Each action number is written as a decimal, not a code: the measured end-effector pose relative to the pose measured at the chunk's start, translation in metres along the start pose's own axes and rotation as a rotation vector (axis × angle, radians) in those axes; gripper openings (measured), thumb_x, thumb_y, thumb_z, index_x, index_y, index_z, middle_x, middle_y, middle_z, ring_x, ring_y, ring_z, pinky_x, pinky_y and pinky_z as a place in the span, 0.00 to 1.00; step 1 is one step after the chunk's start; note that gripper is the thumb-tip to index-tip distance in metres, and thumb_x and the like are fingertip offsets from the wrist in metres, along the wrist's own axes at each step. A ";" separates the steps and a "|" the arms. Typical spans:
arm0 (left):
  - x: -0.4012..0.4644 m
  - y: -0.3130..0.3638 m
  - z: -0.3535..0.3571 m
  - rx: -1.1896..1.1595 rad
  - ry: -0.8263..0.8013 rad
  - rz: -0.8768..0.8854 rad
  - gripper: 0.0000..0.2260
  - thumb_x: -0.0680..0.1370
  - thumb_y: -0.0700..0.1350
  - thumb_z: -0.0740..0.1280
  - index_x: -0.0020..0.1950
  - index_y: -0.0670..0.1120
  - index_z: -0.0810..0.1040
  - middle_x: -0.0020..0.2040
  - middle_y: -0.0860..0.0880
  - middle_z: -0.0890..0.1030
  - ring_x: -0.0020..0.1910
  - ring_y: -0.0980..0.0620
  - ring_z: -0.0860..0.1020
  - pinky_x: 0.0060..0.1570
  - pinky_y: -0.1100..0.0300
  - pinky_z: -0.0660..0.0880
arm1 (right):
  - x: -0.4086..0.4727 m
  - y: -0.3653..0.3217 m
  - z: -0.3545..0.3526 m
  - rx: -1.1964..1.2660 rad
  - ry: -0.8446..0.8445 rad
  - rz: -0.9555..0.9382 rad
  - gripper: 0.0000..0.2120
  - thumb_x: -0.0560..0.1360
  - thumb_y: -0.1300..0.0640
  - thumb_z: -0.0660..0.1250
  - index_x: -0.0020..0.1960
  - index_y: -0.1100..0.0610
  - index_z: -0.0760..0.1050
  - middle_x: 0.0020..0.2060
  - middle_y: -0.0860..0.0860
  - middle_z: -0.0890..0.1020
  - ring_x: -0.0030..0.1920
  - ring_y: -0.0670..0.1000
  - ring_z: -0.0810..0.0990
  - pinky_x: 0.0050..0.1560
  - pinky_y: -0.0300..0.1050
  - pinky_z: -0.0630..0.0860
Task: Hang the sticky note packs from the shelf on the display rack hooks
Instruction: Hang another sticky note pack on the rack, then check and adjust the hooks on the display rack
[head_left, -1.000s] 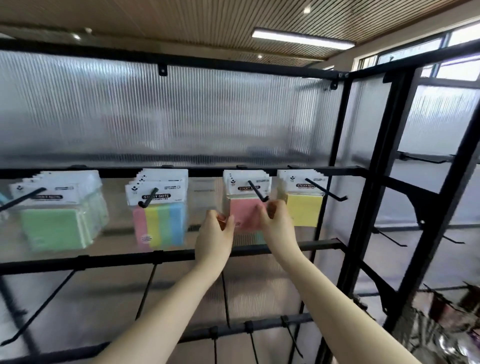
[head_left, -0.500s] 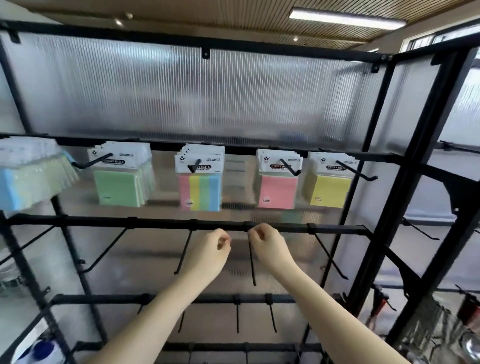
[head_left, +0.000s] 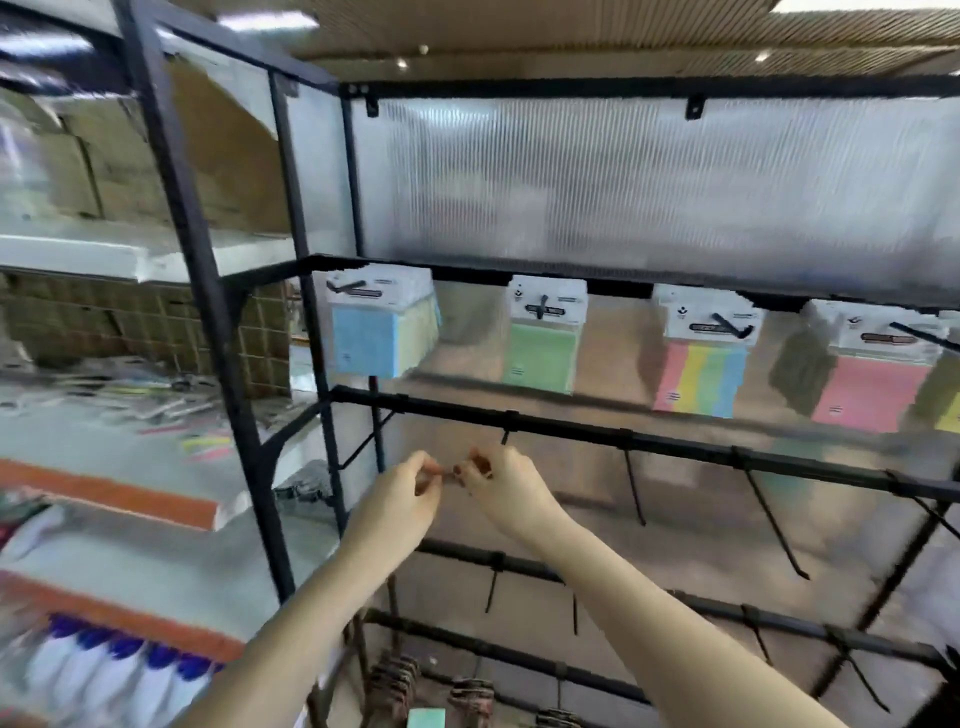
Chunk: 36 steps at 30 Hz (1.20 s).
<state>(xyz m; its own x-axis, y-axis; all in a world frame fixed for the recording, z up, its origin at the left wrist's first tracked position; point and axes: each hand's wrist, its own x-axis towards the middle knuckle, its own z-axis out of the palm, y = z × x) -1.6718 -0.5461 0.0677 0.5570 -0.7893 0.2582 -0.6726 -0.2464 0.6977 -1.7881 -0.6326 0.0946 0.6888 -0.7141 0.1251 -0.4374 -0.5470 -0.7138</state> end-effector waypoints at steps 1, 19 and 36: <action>-0.004 -0.019 -0.018 -0.004 0.010 -0.032 0.05 0.80 0.44 0.62 0.53 0.52 0.75 0.49 0.55 0.80 0.49 0.53 0.80 0.49 0.51 0.78 | 0.006 -0.014 0.019 -0.013 -0.027 -0.019 0.12 0.79 0.56 0.60 0.37 0.57 0.72 0.34 0.53 0.76 0.38 0.57 0.74 0.37 0.46 0.70; -0.044 -0.263 -0.214 0.117 0.323 -0.472 0.05 0.77 0.36 0.64 0.50 0.43 0.78 0.49 0.43 0.82 0.49 0.43 0.79 0.49 0.50 0.75 | 0.087 -0.195 0.298 -0.039 -0.307 -0.338 0.11 0.78 0.55 0.59 0.47 0.62 0.74 0.46 0.60 0.81 0.47 0.62 0.79 0.47 0.51 0.75; 0.095 -0.446 -0.330 0.290 0.282 -0.573 0.12 0.79 0.42 0.57 0.57 0.48 0.77 0.52 0.48 0.82 0.49 0.48 0.79 0.46 0.55 0.76 | 0.286 -0.297 0.501 0.045 -0.339 -0.278 0.11 0.78 0.60 0.59 0.56 0.59 0.77 0.54 0.55 0.80 0.55 0.55 0.78 0.53 0.45 0.73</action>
<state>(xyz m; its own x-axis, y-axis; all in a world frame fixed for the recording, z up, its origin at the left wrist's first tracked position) -1.1578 -0.3249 0.0015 0.9414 -0.3239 0.0939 -0.3163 -0.7514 0.5791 -1.1715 -0.4551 -0.0028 0.9309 -0.3543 0.0888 -0.1881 -0.6735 -0.7149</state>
